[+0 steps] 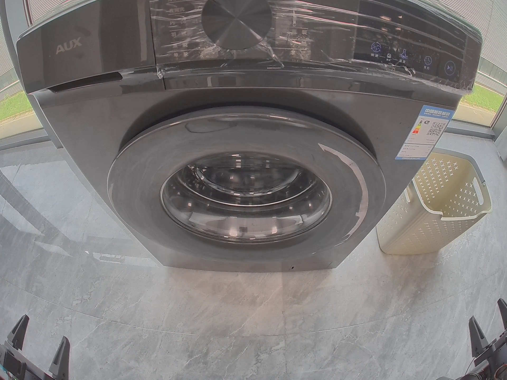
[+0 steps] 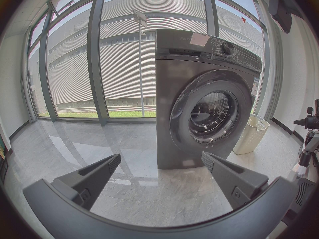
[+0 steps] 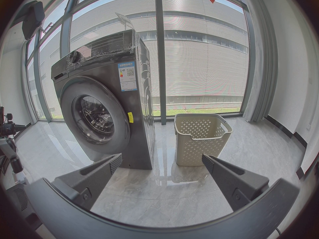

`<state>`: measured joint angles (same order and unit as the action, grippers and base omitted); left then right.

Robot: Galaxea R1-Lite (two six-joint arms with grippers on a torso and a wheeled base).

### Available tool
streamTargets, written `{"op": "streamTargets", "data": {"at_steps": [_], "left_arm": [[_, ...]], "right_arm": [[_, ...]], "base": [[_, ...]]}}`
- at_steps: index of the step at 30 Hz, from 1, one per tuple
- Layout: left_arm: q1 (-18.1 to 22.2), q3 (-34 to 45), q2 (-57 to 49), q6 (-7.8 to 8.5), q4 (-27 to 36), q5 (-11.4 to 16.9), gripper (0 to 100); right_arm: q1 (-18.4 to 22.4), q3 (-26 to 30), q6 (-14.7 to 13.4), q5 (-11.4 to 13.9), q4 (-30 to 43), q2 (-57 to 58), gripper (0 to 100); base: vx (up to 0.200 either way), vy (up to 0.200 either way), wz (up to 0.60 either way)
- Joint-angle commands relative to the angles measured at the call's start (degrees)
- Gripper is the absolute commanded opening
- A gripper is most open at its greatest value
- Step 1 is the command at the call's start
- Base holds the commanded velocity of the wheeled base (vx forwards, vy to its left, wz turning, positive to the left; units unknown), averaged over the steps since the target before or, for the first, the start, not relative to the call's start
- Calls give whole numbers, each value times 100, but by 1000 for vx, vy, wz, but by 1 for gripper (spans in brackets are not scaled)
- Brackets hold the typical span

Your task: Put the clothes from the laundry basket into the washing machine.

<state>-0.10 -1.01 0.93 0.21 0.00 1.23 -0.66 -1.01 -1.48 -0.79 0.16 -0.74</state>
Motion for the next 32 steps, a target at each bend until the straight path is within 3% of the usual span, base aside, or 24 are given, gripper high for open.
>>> {"op": "streamTargets", "data": {"at_steps": [1, 32], "left_arm": [[1, 101, -84, -3, 0, 0, 100], [10, 101, -93, -3, 0, 0, 100]], "right_arm": [[13, 101, 33, 9, 11, 74, 100], [13, 101, 95, 70, 2, 74, 100]], "base": [[0, 0, 0], [0, 0, 0]]}}
